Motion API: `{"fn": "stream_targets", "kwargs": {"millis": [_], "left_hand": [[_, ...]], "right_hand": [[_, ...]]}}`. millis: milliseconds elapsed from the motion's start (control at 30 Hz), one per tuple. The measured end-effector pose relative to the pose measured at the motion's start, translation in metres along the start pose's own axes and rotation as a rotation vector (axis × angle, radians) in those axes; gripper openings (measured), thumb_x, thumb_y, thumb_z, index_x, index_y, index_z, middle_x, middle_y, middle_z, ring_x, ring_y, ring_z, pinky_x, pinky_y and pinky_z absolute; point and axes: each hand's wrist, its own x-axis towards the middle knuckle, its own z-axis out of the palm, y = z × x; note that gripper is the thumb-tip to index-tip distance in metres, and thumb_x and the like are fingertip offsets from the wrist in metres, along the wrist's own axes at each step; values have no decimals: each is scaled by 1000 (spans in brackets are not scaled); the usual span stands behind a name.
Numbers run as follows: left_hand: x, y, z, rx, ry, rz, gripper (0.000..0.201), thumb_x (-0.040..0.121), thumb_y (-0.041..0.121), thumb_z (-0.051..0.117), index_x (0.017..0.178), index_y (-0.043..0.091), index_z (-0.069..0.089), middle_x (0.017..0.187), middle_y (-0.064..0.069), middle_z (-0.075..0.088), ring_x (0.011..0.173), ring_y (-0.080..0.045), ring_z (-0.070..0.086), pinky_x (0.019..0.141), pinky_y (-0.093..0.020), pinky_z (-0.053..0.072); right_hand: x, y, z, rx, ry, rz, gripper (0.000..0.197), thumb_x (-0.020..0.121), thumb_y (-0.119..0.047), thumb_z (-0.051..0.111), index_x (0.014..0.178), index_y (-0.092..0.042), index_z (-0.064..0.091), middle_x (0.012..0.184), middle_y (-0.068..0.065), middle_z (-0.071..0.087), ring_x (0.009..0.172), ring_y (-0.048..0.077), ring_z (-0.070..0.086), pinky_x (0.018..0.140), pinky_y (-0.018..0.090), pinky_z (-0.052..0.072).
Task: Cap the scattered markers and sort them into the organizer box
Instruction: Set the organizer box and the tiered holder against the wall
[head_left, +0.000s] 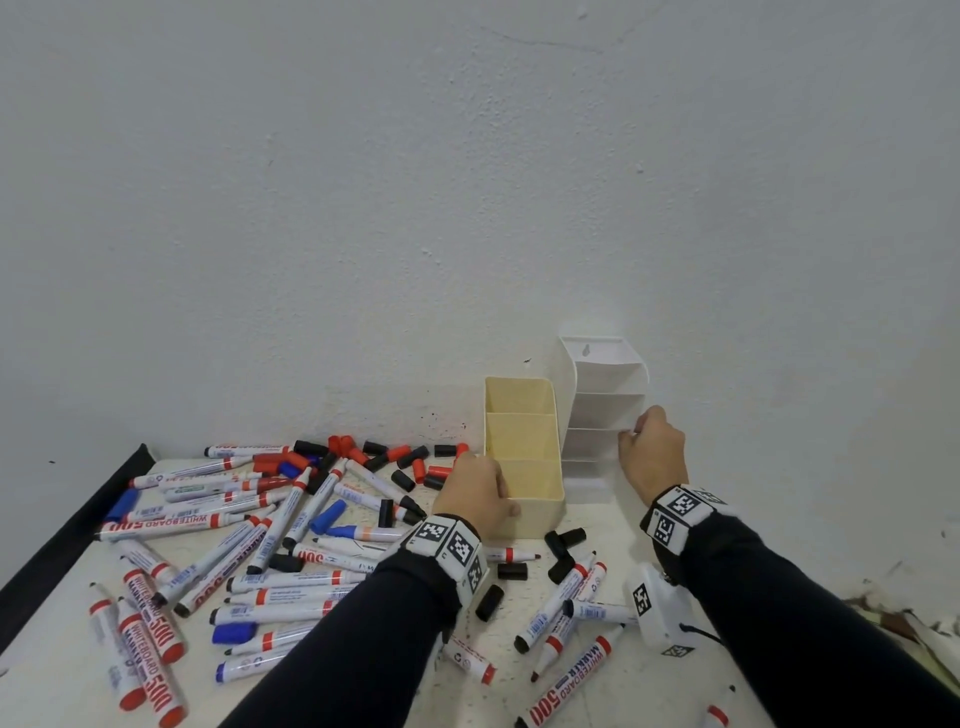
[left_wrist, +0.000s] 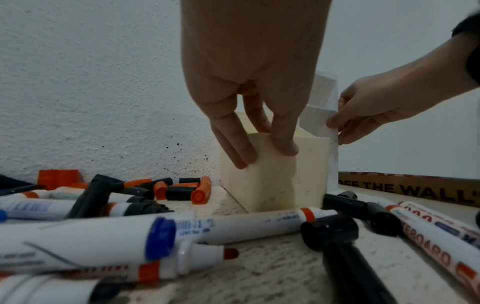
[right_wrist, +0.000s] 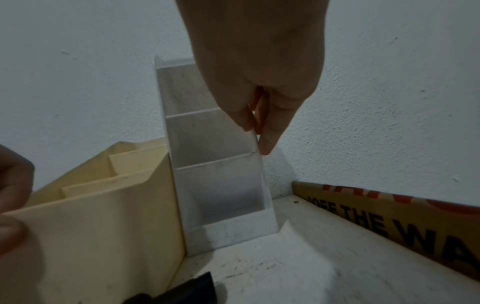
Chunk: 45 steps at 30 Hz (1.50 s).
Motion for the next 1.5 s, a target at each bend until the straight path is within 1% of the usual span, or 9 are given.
{"fn": "stream_targets", "kwargs": {"millis": [167, 433, 567, 933, 1167, 1333, 1400, 1467, 1500], "left_hand": [[1, 1, 3, 27, 18, 1, 38, 81, 26, 70, 109, 5, 57, 118, -9, 48, 103, -21, 53, 95, -30, 47], [-2, 0, 7, -1, 40, -2, 32, 83, 23, 69, 106, 6, 54, 121, -8, 43, 97, -18, 48, 96, -30, 46], [-3, -1, 10, 17, 65, -14, 38, 86, 24, 63, 117, 3, 51, 127, -8, 40, 109, -22, 51, 96, -30, 44], [0, -5, 15, -22, 38, -24, 36, 85, 25, 65, 112, 5, 53, 126, -7, 38, 109, -22, 50, 98, -32, 44], [-2, -10, 11, -125, 12, -26, 25, 80, 21, 70, 87, 13, 47, 116, -5, 42, 89, -14, 44, 86, -24, 42], [-16, -3, 9, -119, 44, -8, 34, 85, -2, 50, 115, 9, 40, 128, -15, 42, 99, -22, 48, 87, -28, 45], [-31, 3, 11, 24, 93, -13, 43, 87, 3, 48, 127, 11, 34, 133, -16, 35, 113, -29, 46, 93, -36, 45], [-50, 12, 17, 224, 160, 46, 38, 89, 15, 48, 126, 13, 37, 130, -13, 38, 117, -28, 43, 93, -35, 45], [-60, 18, 21, 269, 148, 100, 33, 90, 21, 48, 122, 13, 43, 125, -10, 43, 113, -26, 46, 91, -33, 47]], "right_hand": [[3, 1, 0, 44, -24, 72, 11, 91, -5, 51, 85, -6, 41, 75, 6, 45, 74, 27, 50, 66, 35, 44], [9, 5, -6, 61, -76, 93, 9, 86, -6, 58, 82, -5, 50, 83, 14, 54, 78, 22, 49, 70, 25, 35], [3, 3, 1, -15, -16, 29, 10, 90, -4, 49, 82, -5, 43, 81, 15, 48, 75, 24, 45, 66, 29, 33], [9, 10, 13, -55, 89, 55, 14, 90, -1, 44, 99, 9, 49, 96, 32, 58, 85, 43, 57, 65, 38, 41], [6, 8, 0, -59, -89, 145, 28, 92, -12, 50, 110, 10, 48, 111, 30, 55, 97, 38, 53, 74, 33, 38], [-13, 10, -19, -252, -284, 158, 25, 93, -13, 45, 108, 3, 57, 109, 25, 62, 104, 38, 57, 85, 37, 47], [-27, 12, -25, -269, -377, 127, 25, 93, -14, 42, 106, -1, 58, 102, 19, 65, 87, 33, 63, 68, 34, 54], [-44, 11, -30, -238, -484, 97, 16, 92, -16, 46, 93, -5, 58, 91, 7, 63, 65, 21, 59, 44, 18, 41], [-53, 9, -34, -233, -551, 92, 11, 91, -16, 50, 87, -9, 58, 86, 2, 62, 59, 14, 56, 42, 15, 36]]}}
